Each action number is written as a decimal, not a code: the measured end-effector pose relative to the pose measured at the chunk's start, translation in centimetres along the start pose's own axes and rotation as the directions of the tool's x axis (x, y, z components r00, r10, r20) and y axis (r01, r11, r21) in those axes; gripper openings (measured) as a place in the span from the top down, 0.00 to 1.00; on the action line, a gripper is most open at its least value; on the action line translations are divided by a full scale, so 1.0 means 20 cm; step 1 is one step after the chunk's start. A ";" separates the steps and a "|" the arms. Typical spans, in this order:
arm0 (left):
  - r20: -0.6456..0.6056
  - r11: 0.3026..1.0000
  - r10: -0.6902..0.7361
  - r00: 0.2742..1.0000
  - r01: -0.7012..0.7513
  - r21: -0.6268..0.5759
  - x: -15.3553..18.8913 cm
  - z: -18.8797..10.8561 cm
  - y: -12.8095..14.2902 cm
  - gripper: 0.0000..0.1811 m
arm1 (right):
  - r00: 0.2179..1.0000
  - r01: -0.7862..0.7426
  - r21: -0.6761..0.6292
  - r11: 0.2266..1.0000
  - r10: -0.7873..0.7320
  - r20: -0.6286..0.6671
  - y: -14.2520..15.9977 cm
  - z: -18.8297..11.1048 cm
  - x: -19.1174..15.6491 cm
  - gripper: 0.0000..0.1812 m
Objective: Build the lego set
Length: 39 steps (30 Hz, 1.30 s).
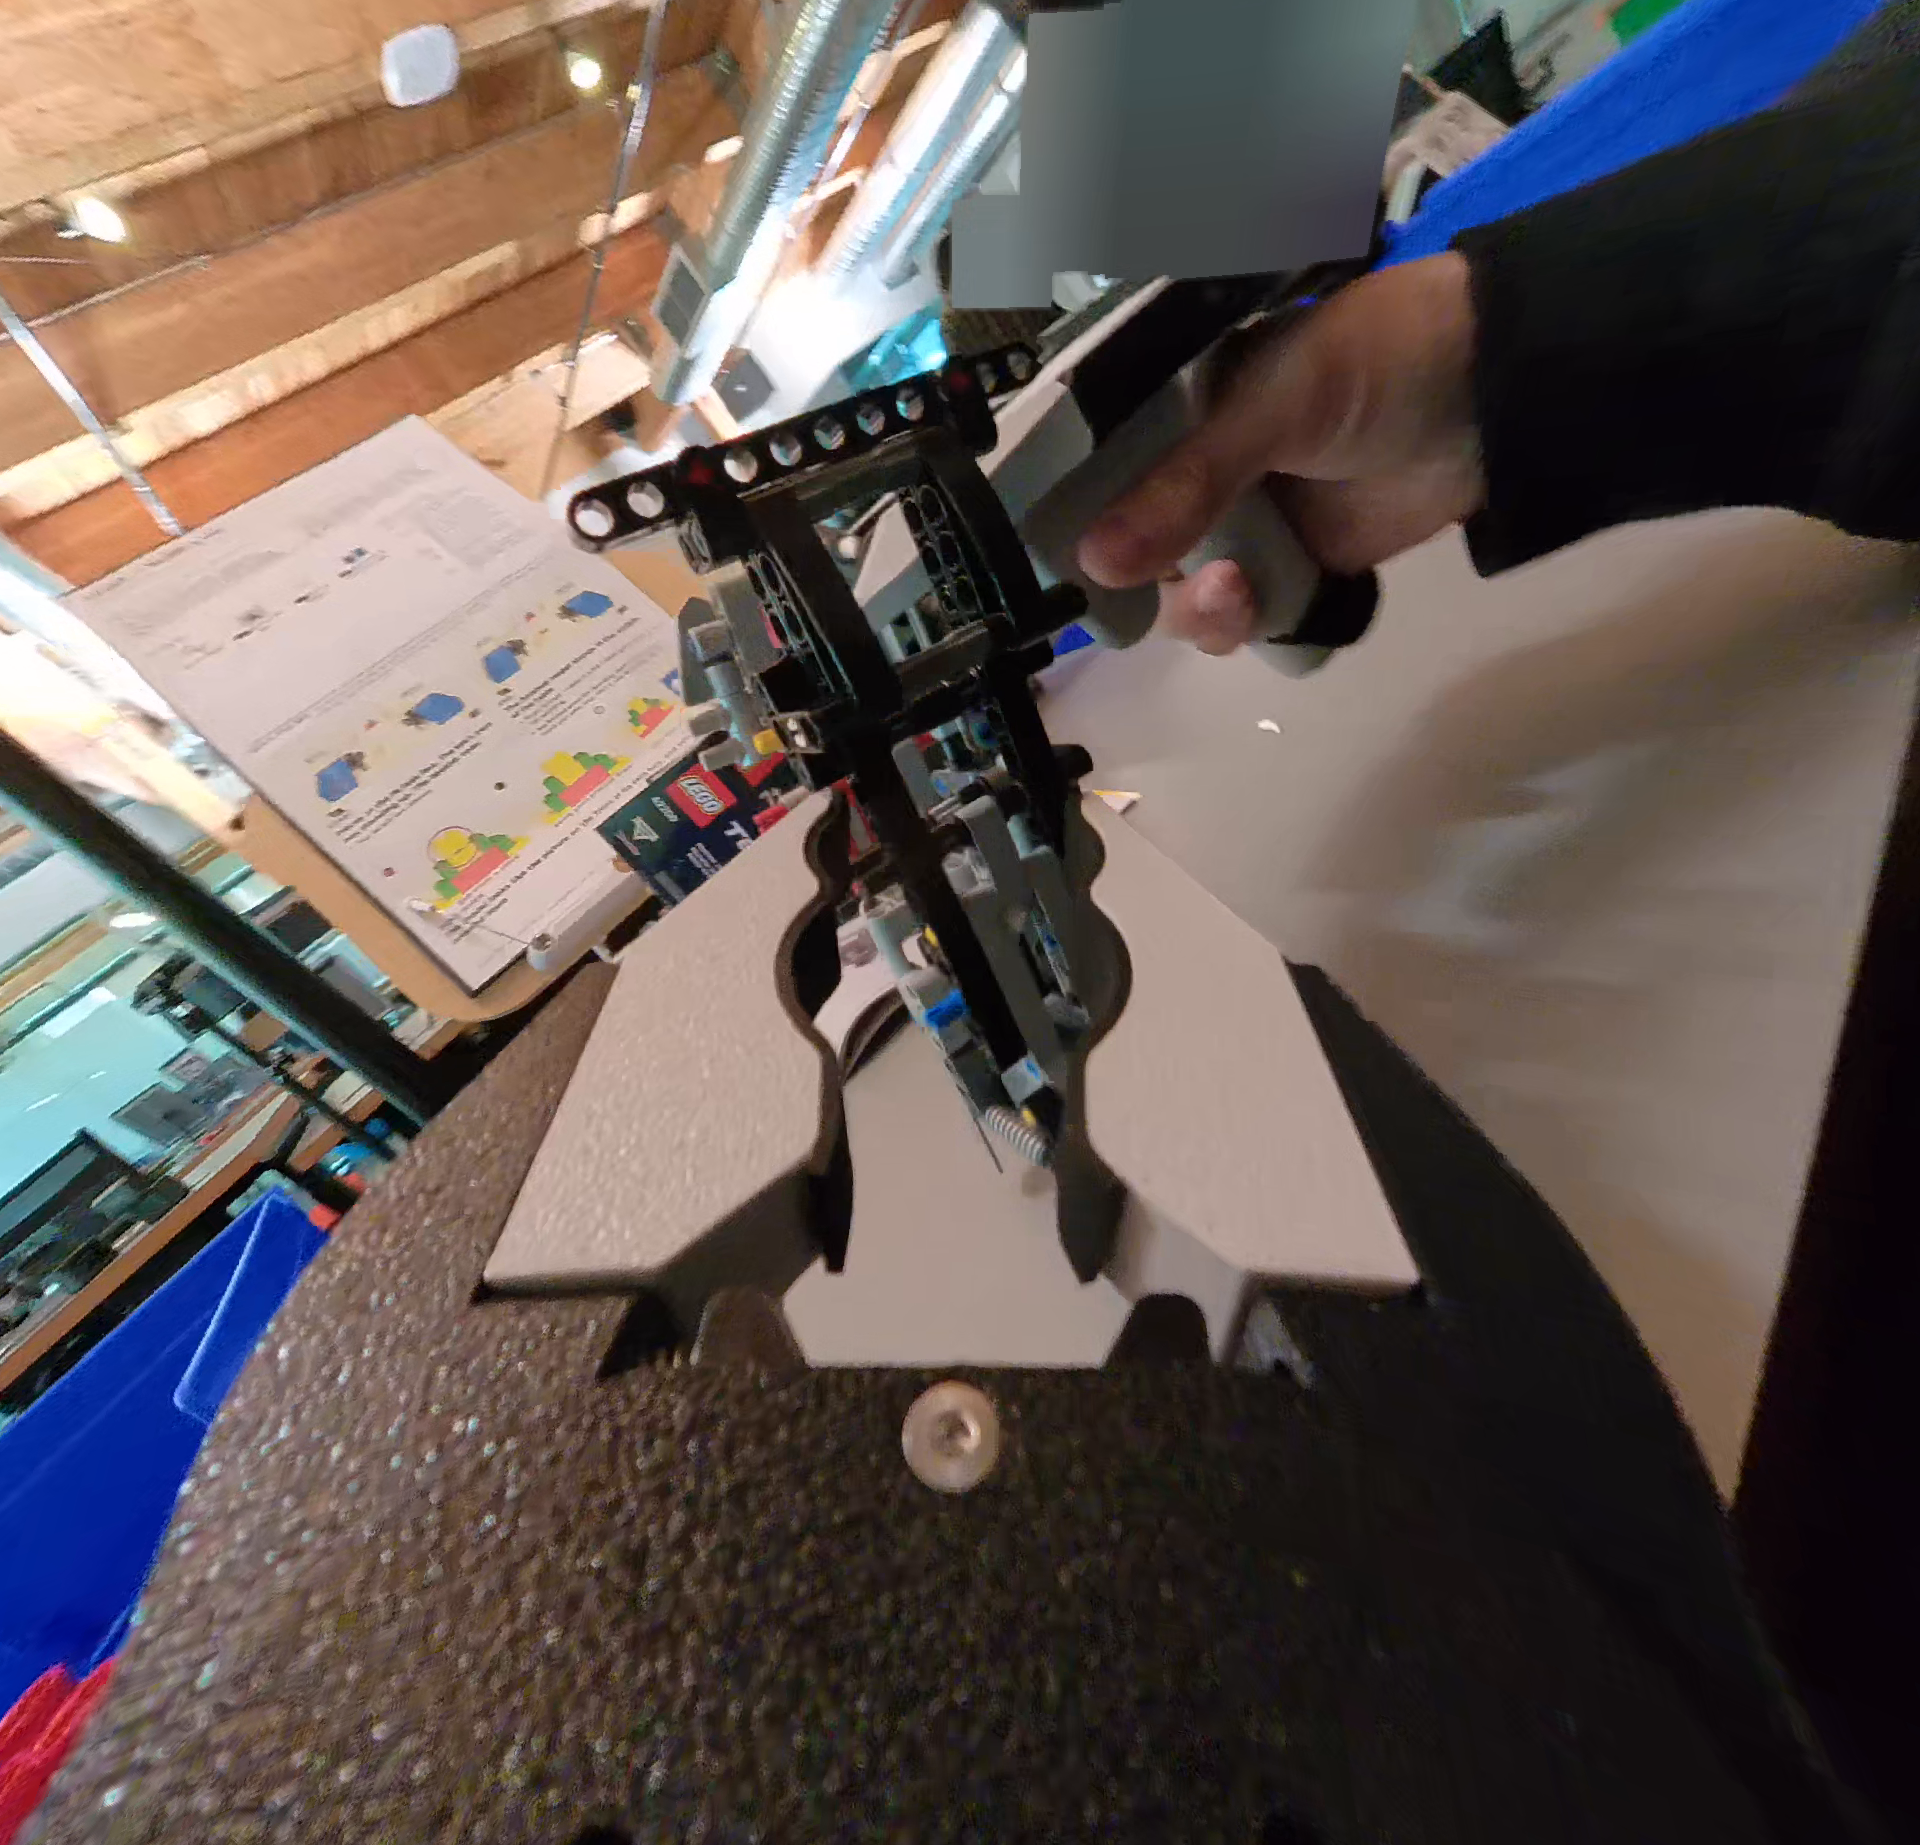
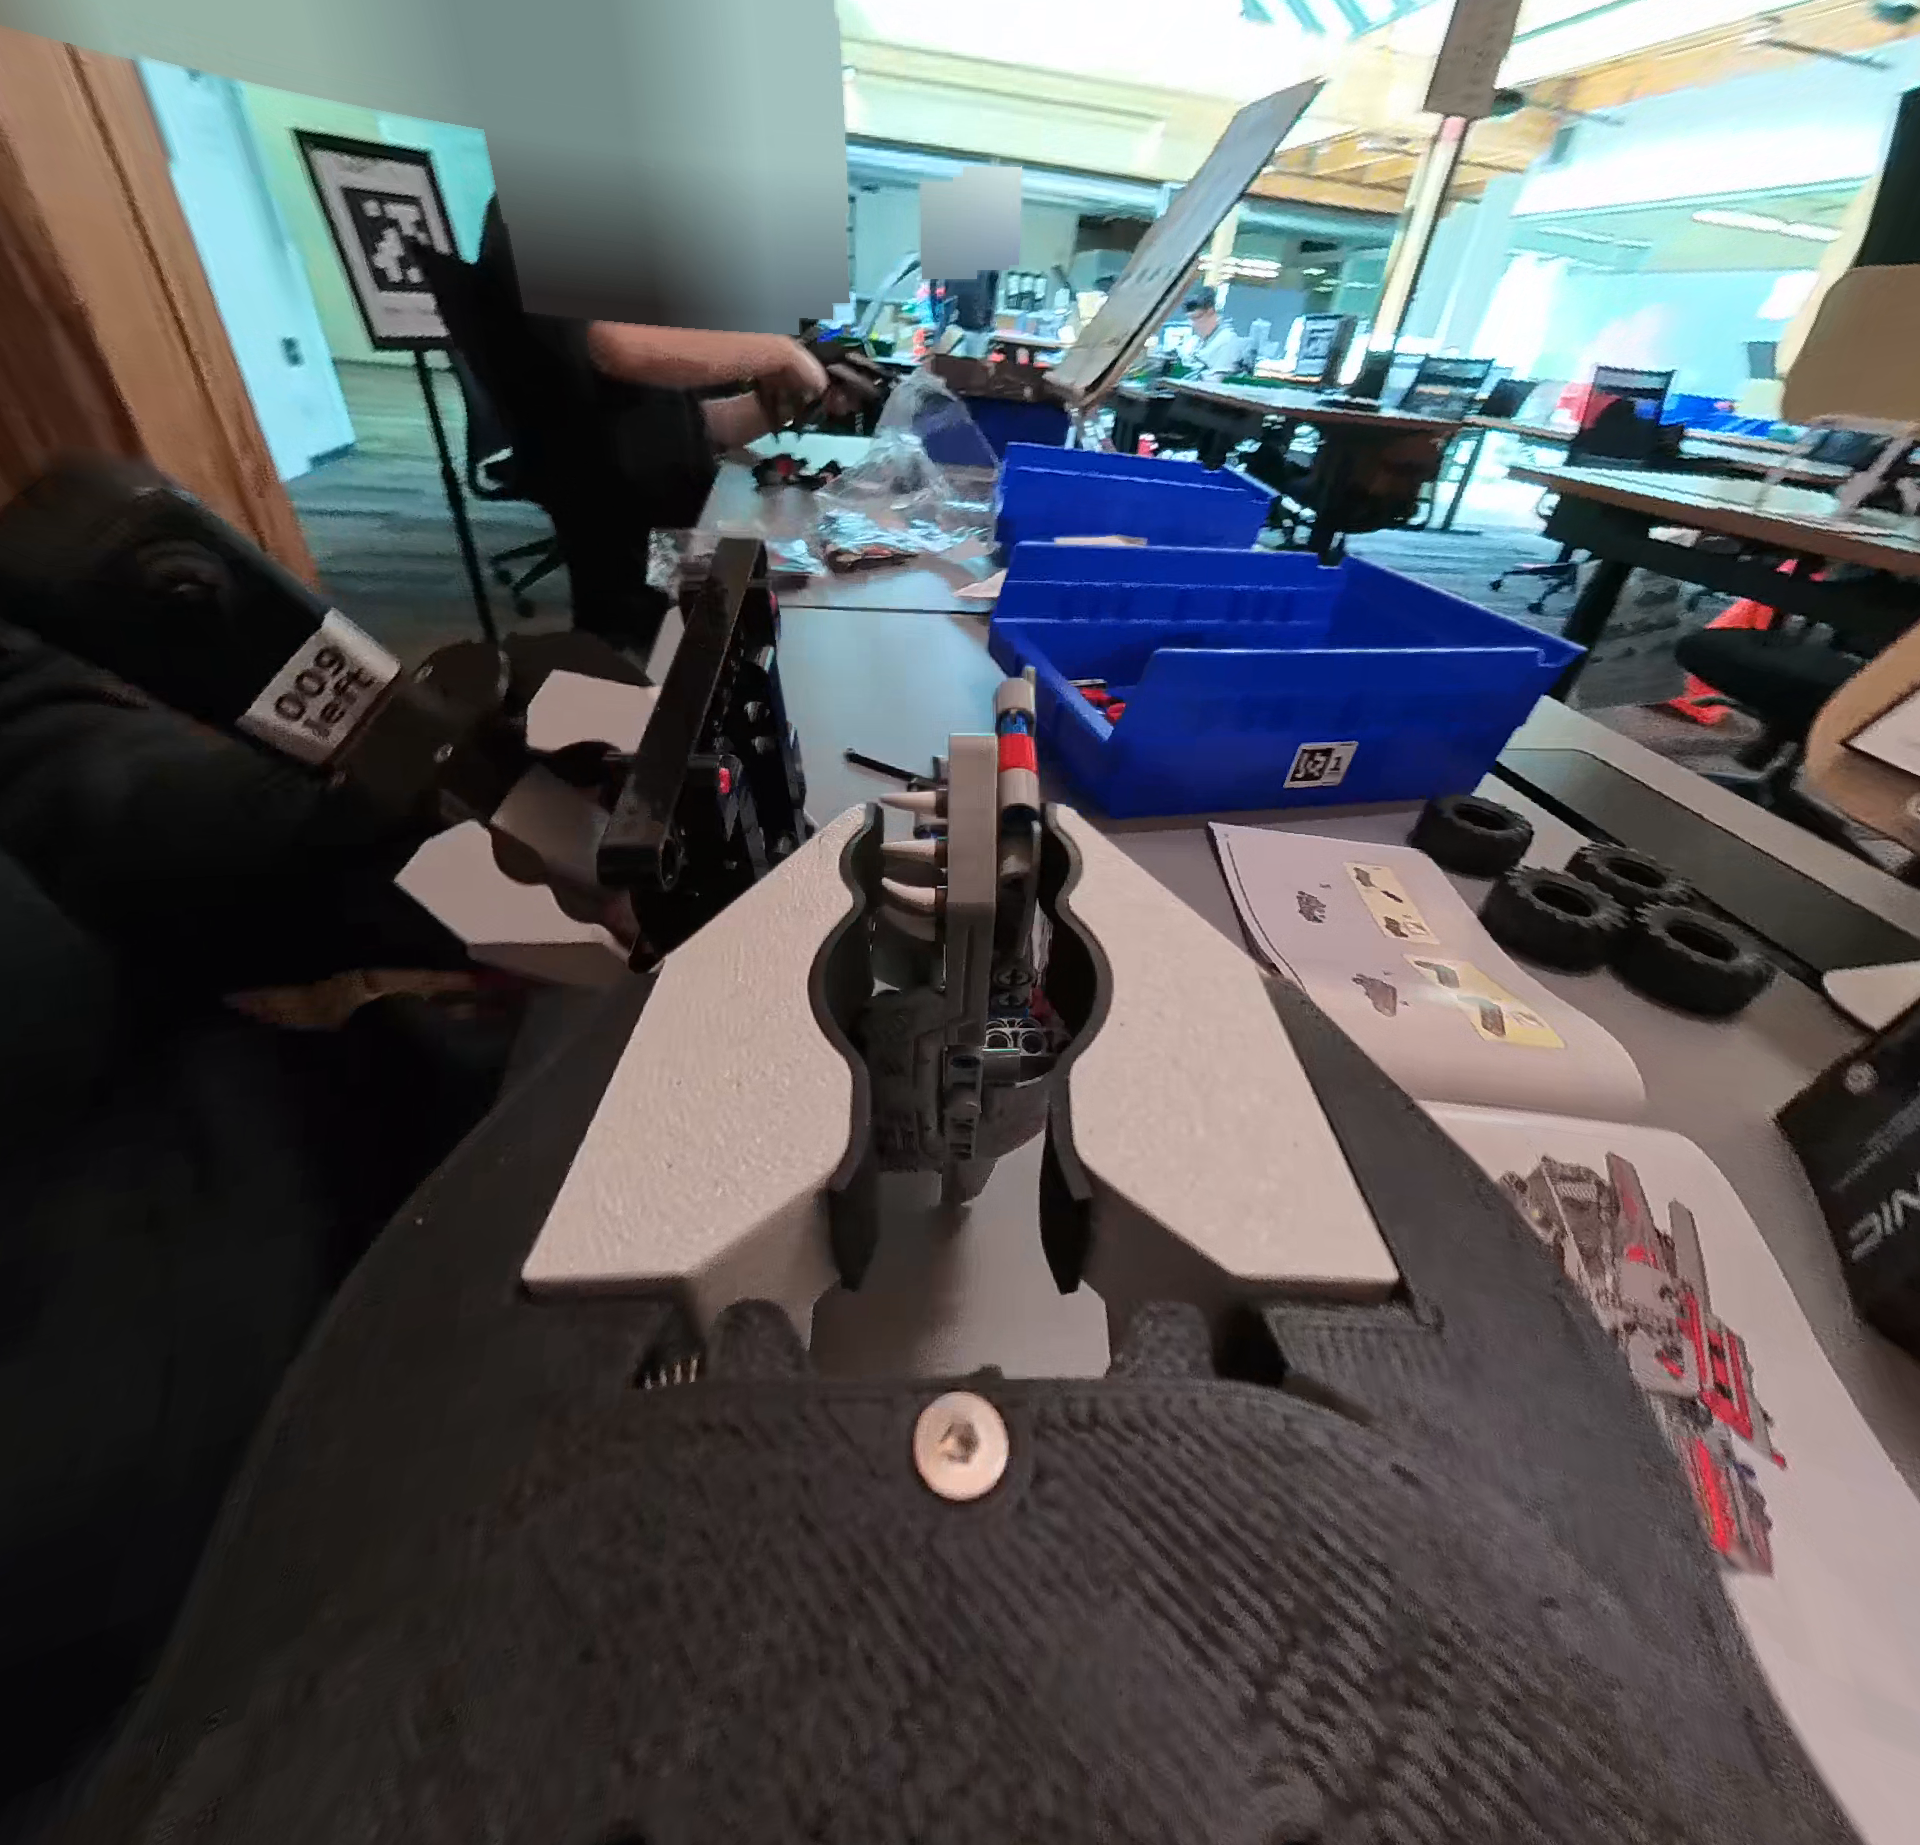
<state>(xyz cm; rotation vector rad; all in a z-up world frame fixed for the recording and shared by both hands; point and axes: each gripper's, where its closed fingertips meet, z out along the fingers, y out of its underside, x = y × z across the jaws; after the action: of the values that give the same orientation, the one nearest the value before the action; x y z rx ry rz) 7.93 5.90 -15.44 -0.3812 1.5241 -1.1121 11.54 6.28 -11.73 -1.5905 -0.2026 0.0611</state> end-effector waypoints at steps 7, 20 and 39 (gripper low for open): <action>-0.132 0.960 -0.262 0.956 0.272 0.070 -0.37 -0.27 -0.06 0.86 | 0.987 0.037 -0.024 0.999 -0.033 0.158 -0.02 0.12 0.00 0.85; -0.636 0.861 -0.475 0.608 0.470 -0.194 -0.37 0.16 0.10 0.96 | 0.988 -0.026 -0.009 1.000 0.027 0.150 -0.02 0.24 0.08 0.85; -0.677 0.864 -0.464 0.571 0.462 -0.203 -0.36 0.26 0.13 0.98 | 0.997 0.079 -0.550 0.832 -0.059 0.054 -0.14 0.16 0.19 0.82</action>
<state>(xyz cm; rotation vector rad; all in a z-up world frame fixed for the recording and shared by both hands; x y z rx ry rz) 15.51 10.46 -12.75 -0.3865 2.1825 -1.8278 14.40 10.11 -8.70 -2.1623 -0.3256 -0.0311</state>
